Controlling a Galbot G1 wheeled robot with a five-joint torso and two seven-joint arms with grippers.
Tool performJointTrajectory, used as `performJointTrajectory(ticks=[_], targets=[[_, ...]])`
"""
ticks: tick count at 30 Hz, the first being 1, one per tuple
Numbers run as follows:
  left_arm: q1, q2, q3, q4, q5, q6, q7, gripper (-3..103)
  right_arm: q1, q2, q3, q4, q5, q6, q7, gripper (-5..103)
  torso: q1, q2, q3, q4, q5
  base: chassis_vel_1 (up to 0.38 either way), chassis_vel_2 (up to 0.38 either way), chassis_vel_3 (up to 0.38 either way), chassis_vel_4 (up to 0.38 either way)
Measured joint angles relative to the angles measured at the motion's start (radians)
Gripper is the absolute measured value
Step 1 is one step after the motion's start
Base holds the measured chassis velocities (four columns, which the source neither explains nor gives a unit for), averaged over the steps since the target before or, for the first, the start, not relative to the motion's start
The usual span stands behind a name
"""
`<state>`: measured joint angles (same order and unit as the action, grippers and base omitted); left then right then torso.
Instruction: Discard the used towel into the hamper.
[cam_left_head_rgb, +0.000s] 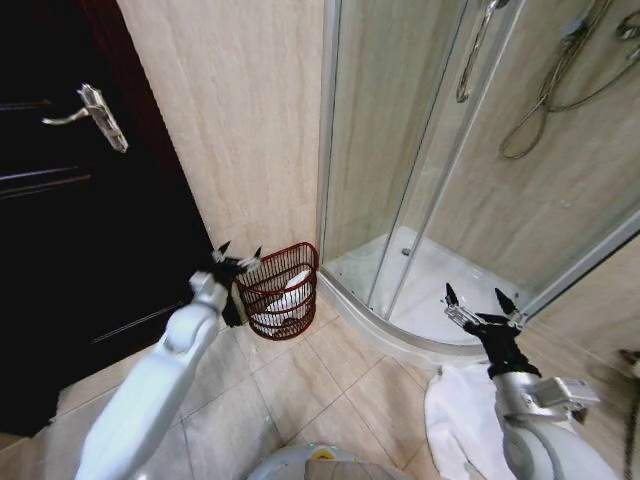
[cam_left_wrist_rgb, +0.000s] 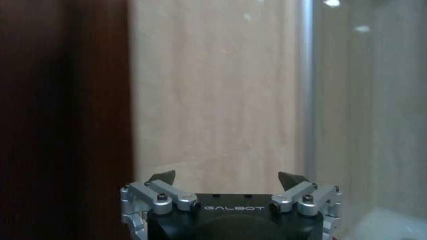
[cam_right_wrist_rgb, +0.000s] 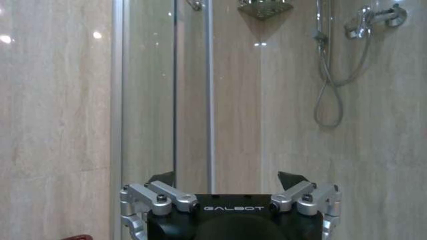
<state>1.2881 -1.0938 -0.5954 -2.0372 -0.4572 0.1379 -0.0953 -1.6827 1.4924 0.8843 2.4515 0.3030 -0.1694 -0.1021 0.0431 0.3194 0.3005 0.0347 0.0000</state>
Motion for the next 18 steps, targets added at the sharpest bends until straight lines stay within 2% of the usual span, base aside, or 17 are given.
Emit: performJointTrajectory(ticks=[1, 4, 6, 8, 9, 12, 13, 15, 16, 18], targets=[[0.0, 0.0, 0.0, 0.0, 0.0, 0.0, 0.0, 100, 0.0, 0.0, 0.0, 0.0, 0.0, 0.0, 0.0, 100, 0.0, 0.0, 0.0, 0.0, 0.0, 0.0, 0.0, 0.0, 0.0], [0.135, -0.12, -0.108, -0.116, 0.037, -0.024, 0.006, 100, -0.014, 0.012, -0.004, 0.013, -0.001, 0.004, -0.012, 100, 0.0, 0.0, 0.0, -0.0001, 0.0003, 0.0, 0.0, 0.0, 0.0], [0.154, -0.138, -0.12, -0.132, 0.043, -0.028, 0.007, 100, -0.018, 0.012, -0.005, 0.016, -0.001, 0.005, -0.014, 100, 0.0, 0.0, 0.0, -0.0002, 0.0003, 0.0, 0.0, 0.0, 0.0], [0.22, -0.204, -0.156, -0.193, 0.066, -0.051, 0.007, 100, -0.033, 0.016, -0.007, 0.025, -0.002, 0.014, -0.025, 100, 0.0, 0.0, 0.0, -0.0002, 0.0001, 0.0, 0.0, 0.0, 0.0], [0.22, -0.204, -0.156, -0.193, 0.066, -0.051, 0.007, 100, -0.033, 0.016, -0.007, 0.025, -0.002, 0.014, -0.025, 100, 0.0, 0.0, 0.0, -0.0002, 0.0001, 0.0, 0.0, 0.0, 0.0], [0.272, -0.284, -0.176, -0.247, 0.109, -0.073, 0.008, 100, -0.041, 0.026, -0.01, 0.024, -0.014, 0.03, -0.04, 100, 0.0, 0.0, 0.0, -0.0002, 0.0002, 0.0, 0.0, 0.0, 0.0], [0.272, -0.284, -0.176, -0.247, 0.109, -0.073, 0.008, 100, -0.041, 0.026, -0.01, 0.024, -0.014, 0.03, -0.04, 100, 0.0, 0.0, 0.0, -0.0002, 0.0002, 0.0, 0.0, 0.0, 0.0], [0.288, -0.305, -0.177, -0.253, 0.147, -0.097, 0.006, 100, -0.044, 0.03, -0.012, 0.022, -0.015, 0.035, -0.048, 100, 0.0, 0.0, 0.0, -0.0003, 0.0002, 0.0, 0.0, 0.0, 0.0], [0.306, -0.317, -0.173, -0.255, 0.196, -0.119, 0.007, 100, -0.047, 0.034, -0.012, 0.022, -0.015, 0.039, -0.054, 100, 0.0, 0.0, 0.0, -0.0003, 0.0002, 0.0, 0.0, 0.0, 0.0], [0.315, -0.319, -0.167, -0.256, 0.217, -0.127, 0.008, 100, -0.048, 0.036, -0.012, 0.021, -0.015, 0.042, -0.056, 100, 0.0, 0.0, 0.0, -0.0002, 0.0001, 0.0, 0.0, 0.0, 0.0]])
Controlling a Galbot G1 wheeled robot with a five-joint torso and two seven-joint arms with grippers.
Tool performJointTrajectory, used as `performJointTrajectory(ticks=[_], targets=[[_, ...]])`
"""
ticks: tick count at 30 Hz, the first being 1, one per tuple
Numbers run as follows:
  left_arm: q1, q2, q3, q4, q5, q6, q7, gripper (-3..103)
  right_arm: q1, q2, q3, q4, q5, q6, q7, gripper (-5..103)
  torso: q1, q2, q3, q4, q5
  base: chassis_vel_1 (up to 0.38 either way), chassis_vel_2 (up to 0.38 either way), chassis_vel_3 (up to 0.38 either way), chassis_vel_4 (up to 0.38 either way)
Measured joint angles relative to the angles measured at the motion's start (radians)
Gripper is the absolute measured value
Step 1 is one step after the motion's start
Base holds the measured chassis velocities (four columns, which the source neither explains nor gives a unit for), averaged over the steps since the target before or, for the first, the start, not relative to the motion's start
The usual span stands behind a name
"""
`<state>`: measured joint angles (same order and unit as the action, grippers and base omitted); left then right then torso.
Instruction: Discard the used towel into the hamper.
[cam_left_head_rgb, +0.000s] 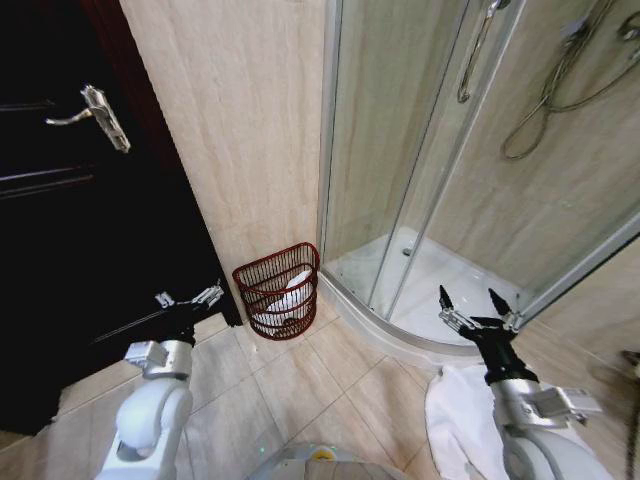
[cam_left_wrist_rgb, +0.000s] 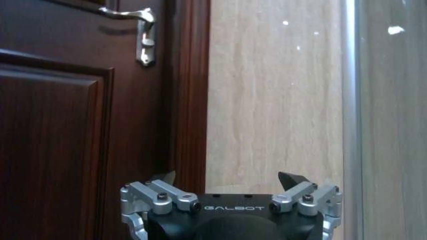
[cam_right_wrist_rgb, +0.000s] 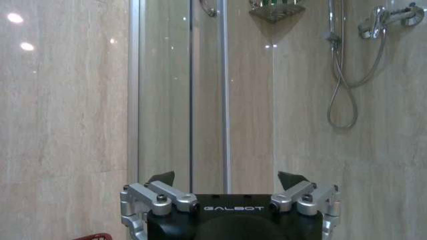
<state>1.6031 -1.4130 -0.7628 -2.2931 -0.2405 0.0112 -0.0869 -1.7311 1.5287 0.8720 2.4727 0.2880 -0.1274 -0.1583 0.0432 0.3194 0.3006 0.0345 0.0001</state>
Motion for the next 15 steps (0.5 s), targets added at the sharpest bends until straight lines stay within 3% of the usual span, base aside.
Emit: performJointTrajectory(ticks=[15], targets=[[0.002, 0.028, 0.106, -0.036, 0.019, 0.035, -0.011, 100, -0.024, 0.032, -0.01, 0.0, 0.0, 0.02, -0.023, 100, 0.0, 0.0, 0.0, -0.0001, 0.0, 0.0, 0.0, 0.0, 0.0]])
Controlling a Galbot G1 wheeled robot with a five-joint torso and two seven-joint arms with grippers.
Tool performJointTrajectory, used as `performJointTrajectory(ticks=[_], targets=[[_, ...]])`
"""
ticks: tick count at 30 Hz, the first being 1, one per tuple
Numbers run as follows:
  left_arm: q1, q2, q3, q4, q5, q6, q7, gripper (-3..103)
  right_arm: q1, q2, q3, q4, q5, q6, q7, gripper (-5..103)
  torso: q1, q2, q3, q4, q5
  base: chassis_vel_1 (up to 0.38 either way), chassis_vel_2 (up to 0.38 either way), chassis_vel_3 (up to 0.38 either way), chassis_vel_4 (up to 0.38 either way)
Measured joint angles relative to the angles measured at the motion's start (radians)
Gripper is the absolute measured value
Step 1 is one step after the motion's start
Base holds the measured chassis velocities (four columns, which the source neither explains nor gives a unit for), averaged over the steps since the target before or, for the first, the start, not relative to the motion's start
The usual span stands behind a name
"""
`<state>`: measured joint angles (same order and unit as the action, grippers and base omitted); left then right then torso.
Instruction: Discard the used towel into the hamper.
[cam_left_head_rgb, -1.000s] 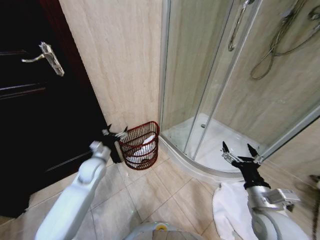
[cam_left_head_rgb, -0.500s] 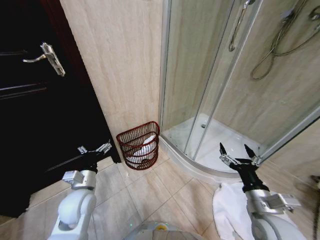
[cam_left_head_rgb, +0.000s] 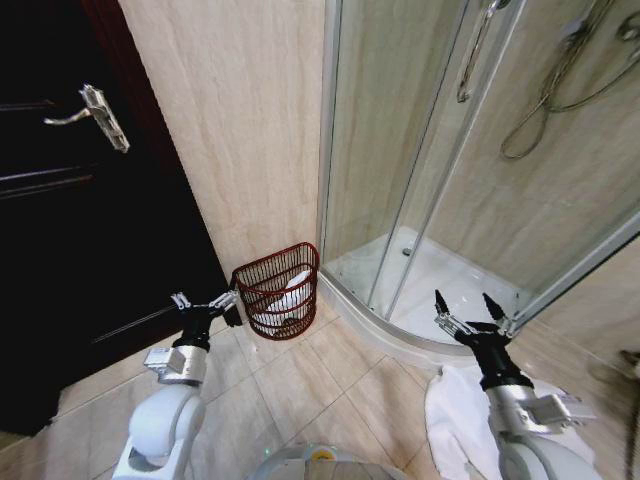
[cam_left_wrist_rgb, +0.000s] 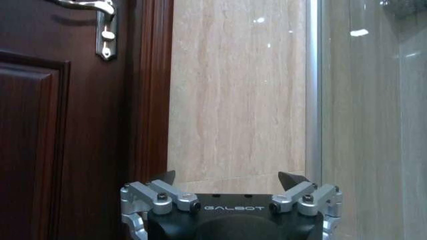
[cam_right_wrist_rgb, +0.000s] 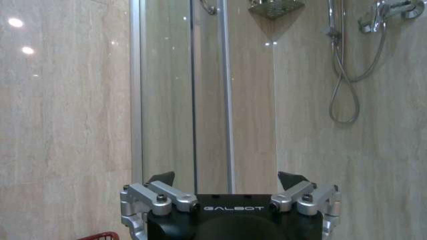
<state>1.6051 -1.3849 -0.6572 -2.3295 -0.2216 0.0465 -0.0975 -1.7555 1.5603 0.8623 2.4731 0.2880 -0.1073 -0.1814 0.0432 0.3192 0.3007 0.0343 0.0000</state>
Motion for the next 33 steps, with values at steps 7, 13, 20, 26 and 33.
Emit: performJointTrajectory(ticks=[7, 13, 20, 26, 33], targets=[[0.001, 0.004, -0.004, 0.01, 0.002, -0.024, -0.006, 100, -0.015, 0.022, -0.006, 0.008, -0.009, 0.007, 0.001, 100, 0.0, 0.0, 0.0, 0.0, -0.0001, 0.0, 0.0, 0.0, 0.0], [0.01, 0.02, -0.006, 0.013, 0.015, -0.025, -0.006, 100, -0.018, 0.029, 0.008, 0.007, -0.003, 0.028, 0.01, 100, 0.0, 0.0, 0.0, 0.0, -0.0001, 0.0, 0.0, 0.0, 0.0], [0.02, 0.044, -0.018, 0.005, 0.023, -0.028, -0.006, 100, -0.031, 0.033, 0.028, 0.012, 0.0, 0.068, 0.025, 100, 0.0, 0.0, 0.0, 0.0, -0.0001, 0.0, 0.0, 0.0, 0.0], [0.031, 0.043, -0.018, 0.002, 0.026, -0.029, -0.002, 100, -0.031, 0.029, 0.039, 0.013, 0.007, 0.072, 0.033, 100, 0.0, 0.0, 0.0, 0.0, -0.0001, 0.0, 0.0, 0.0, 0.0], [0.05, 0.044, -0.018, -0.004, 0.035, -0.038, 0.003, 100, -0.029, 0.028, 0.06, 0.022, 0.025, 0.071, 0.041, 100, 0.0, 0.0, 0.0, 0.0001, 0.0, 0.0, 0.0, 0.0, 0.0]])
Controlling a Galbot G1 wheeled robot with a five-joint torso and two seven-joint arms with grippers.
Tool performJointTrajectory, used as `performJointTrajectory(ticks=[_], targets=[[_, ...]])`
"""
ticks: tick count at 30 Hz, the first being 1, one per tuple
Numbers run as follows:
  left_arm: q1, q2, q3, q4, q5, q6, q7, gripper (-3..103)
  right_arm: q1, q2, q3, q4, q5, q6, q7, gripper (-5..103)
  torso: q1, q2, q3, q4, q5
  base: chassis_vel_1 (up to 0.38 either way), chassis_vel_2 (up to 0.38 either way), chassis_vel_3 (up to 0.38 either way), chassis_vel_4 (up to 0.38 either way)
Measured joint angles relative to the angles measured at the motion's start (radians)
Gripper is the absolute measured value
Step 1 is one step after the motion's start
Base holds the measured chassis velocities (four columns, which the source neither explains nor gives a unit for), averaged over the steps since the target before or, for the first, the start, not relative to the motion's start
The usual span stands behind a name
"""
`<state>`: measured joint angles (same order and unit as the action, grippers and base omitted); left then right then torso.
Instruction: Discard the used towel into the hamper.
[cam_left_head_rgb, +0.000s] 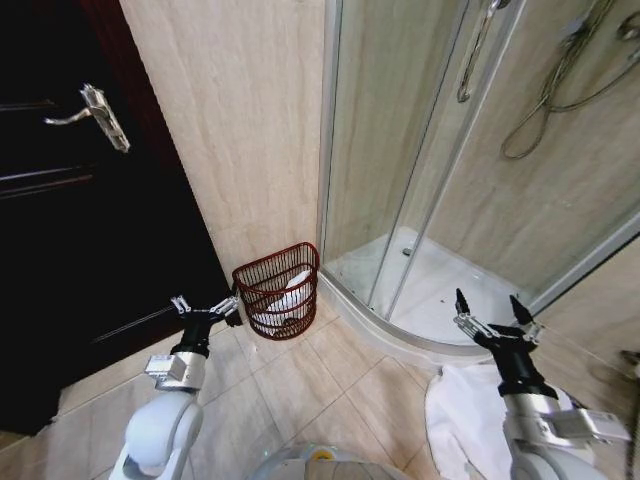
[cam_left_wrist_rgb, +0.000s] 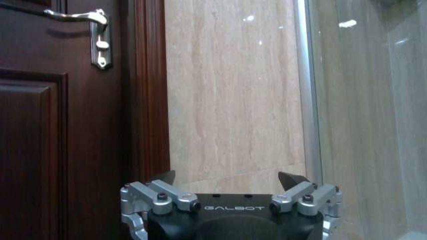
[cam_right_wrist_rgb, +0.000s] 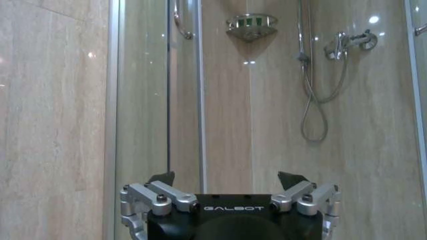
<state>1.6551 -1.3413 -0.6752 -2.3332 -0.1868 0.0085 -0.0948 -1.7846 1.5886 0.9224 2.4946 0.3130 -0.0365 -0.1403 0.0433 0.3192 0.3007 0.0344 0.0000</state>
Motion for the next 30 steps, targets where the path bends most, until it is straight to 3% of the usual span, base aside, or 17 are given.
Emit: performJointTrajectory(ticks=[30], targets=[[0.027, 0.002, -0.003, 0.018, 0.026, -0.062, 0.02, 100, -0.009, 0.0, 0.043, 0.004, 0.033, 0.007, 0.008, 100, 0.0, 0.0, 0.0, 0.0, 0.0, 0.033, -0.055, -0.035, 0.057]])
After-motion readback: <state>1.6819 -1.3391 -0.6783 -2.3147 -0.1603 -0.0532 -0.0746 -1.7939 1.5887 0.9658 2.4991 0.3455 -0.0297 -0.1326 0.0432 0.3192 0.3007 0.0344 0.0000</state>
